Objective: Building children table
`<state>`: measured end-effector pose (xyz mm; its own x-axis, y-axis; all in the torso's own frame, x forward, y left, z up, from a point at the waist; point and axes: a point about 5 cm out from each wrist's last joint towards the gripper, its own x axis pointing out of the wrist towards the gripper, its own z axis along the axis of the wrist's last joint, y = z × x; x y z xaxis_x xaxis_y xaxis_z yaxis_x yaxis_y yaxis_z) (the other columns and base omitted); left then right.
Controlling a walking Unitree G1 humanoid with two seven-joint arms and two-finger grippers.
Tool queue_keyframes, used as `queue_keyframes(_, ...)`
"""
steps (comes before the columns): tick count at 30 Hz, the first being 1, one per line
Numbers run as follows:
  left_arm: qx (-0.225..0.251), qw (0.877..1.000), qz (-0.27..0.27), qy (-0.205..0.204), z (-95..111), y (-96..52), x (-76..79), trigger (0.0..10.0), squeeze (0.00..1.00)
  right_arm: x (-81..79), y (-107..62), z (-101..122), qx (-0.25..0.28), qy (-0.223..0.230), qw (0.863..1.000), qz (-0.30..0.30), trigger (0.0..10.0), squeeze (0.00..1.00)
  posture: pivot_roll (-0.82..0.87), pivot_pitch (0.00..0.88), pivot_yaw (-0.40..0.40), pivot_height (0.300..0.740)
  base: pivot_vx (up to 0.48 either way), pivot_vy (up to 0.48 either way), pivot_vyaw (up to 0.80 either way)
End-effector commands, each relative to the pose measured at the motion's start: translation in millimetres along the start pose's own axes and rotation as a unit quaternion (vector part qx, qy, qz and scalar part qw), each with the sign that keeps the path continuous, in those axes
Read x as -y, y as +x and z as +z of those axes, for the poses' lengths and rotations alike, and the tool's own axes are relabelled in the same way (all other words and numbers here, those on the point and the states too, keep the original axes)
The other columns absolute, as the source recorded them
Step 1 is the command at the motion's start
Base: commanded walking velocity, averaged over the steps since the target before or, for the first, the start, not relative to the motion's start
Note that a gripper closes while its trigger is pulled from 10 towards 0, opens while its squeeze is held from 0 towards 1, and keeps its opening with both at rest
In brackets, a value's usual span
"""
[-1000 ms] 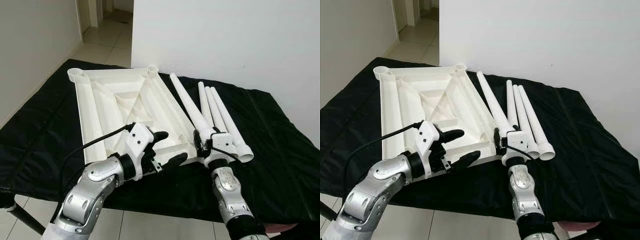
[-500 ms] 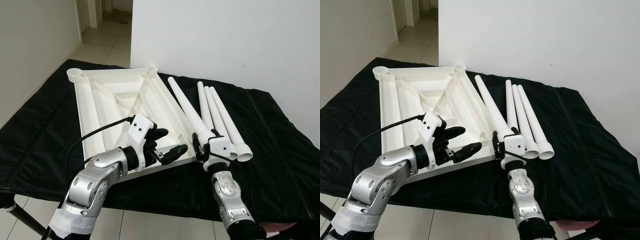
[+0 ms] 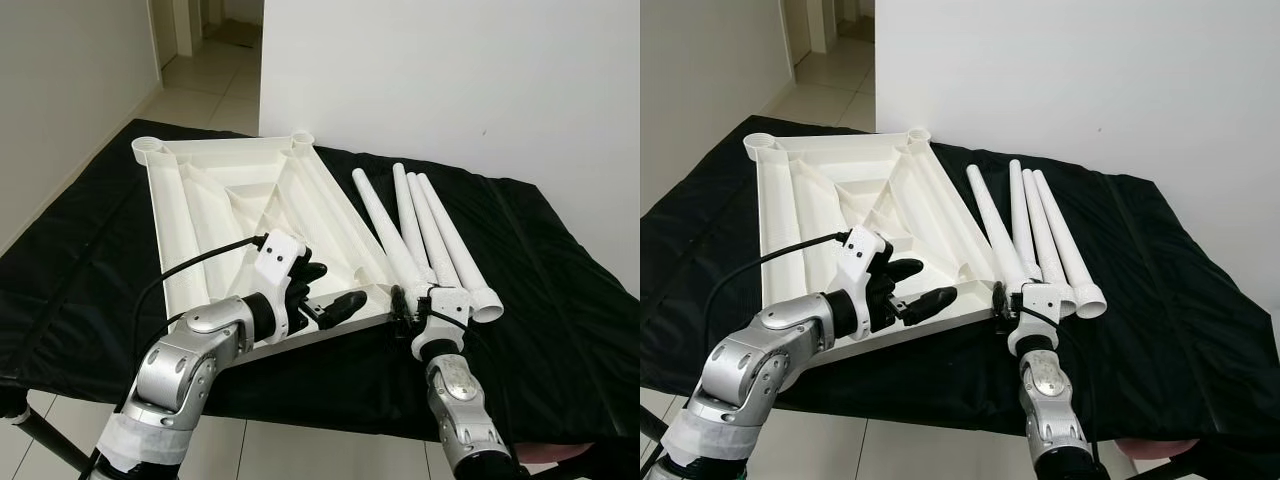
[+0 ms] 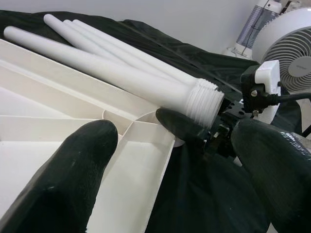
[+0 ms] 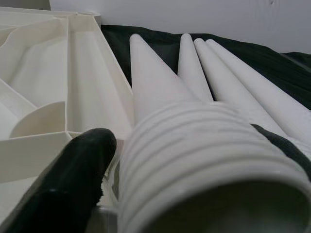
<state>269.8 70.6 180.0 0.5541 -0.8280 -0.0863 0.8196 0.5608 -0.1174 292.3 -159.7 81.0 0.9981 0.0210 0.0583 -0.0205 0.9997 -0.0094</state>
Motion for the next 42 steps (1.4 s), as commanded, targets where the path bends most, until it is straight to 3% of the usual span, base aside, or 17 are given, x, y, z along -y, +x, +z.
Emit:
queue_keyframes(1, -0.006, 1.0, -0.001, 0.0, -1.3, 0.7, 2.6, 10.0, 0.0, 0.7, -5.0, -9.6, -0.025, 0.003, 1.0, 0.005, 10.0, 1.0, 0.02, 0.0, -0.118, 0.74, 0.0, 0.0, 0.0)
queue_keyframes(8, -0.002, 1.0, 0.002, -0.002, 0.8, 0.5, 3.9, 10.0, 0.0, -2.0, -4.3, -6.6, -0.023, 0.016, 0.999, 0.019, 10.0, 1.0, 0.02, 0.0, -0.124, 0.74, 0.0, 0.0, 0.0)
queue_keyframes(9, 0.0, 1.0, 0.005, -0.001, 1.7, -0.1, 4.2, 10.0, 0.0, -5.7, -5.9, -6.2, -0.023, 0.024, 0.999, 0.033, 10.0, 0.0, 0.02, 0.0, -0.125, 0.74, 0.0, 0.0, 0.0)
queue_keyframes(21, 0.004, 1.0, 0.01, 0.0, 3.6, -1.8, 4.2, 10.0, 0.0, -4.5, -10.7, -3.0, -0.012, 0.008, 0.999, 0.033, 10.0, 0.0, 0.02, 0.0, -0.128, 0.74, 0.0, 0.0, 0.0)
queue_keyframes(22, 0.005, 1.0, 0.011, 0.001, 4.0, -2.1, 4.3, 10.0, 0.0, -3.3, -12.5, -1.0, -0.006, 0.007, 0.999, 0.032, 4.6, 0.0, 0.02, 0.0, -0.128, 0.74, 0.0, 0.0, 0.0)
queue_keyframes(23, 0.005, 1.0, 0.011, 0.001, 4.0, -2.1, 4.3, 10.0, 0.0, -3.3, -12.5, -1.0, -0.006, 0.007, 0.999, 0.032, 4.6, 0.0, 0.02, 0.0, -0.128, 0.74, 0.0, 0.0, 0.0)
queue_keyframes(24, 0.006, 1.0, 0.012, 0.001, 4.1, -2.5, 4.4, 10.0, 0.0, -1.8, -14.0, 0.2, -0.003, 0.002, 1.0, 0.03, 10.0, 0.0, 0.02, 0.0, -0.129, 0.74, 0.0, 0.0, 0.0)
queue_keyframes(32, 0.006, 1.0, 0.012, 0.003, 2.9, -3.9, 5.9, 10.0, 0.0, 2.5, -18.7, 5.8, 0.012, 0.015, 1.0, 0.022, 10.0, 0.0, 0.02, 0.0, -0.127, 0.74, 0.0, 0.0, 0.0)
queue_keyframes(33, 0.005, 1.0, 0.012, 0.004, 2.7, -4.2, 6.1, 10.0, 0.0, 3.5, -19.0, 6.3, 0.012, 0.017, 1.0, 0.018, 10.0, 1.0, 0.02, 0.0, -0.125, 0.74, 0.0, 0.0, 0.0)
queue_keyframes(37, 0.005, 1.0, 0.013, 0.003, 2.3, -5.0, 5.8, 10.0, 0.0, 9.0, -18.2, 9.1, 0.019, 0.019, 1.0, -0.008, 10.0, 1.0, 0.02, 0.0, -0.127, 0.74, 0.0, 0.0, 0.0)
queue_keyframes(38, 0.004, 1.0, 0.015, 0.004, 2.0, -5.9, 5.1, 10.0, 0.0, 11.1, -16.5, 12.0, 0.025, 0.024, 0.999, -0.021, 10.0, 0.0, 0.02, 0.0, -0.127, 0.74, 0.0, 0.0, 0.0)
queue_keyframes(42, 0.004, 1.0, 0.017, 0.006, 2.2, -6.8, 4.1, 10.0, 0.0, 8.4, -13.1, 15.6, 0.03, 0.035, 0.999, -0.023, 10.0, 0.0, 0.02, 0.0, -0.126, 0.74, 0.0, 0.0, 0.0)
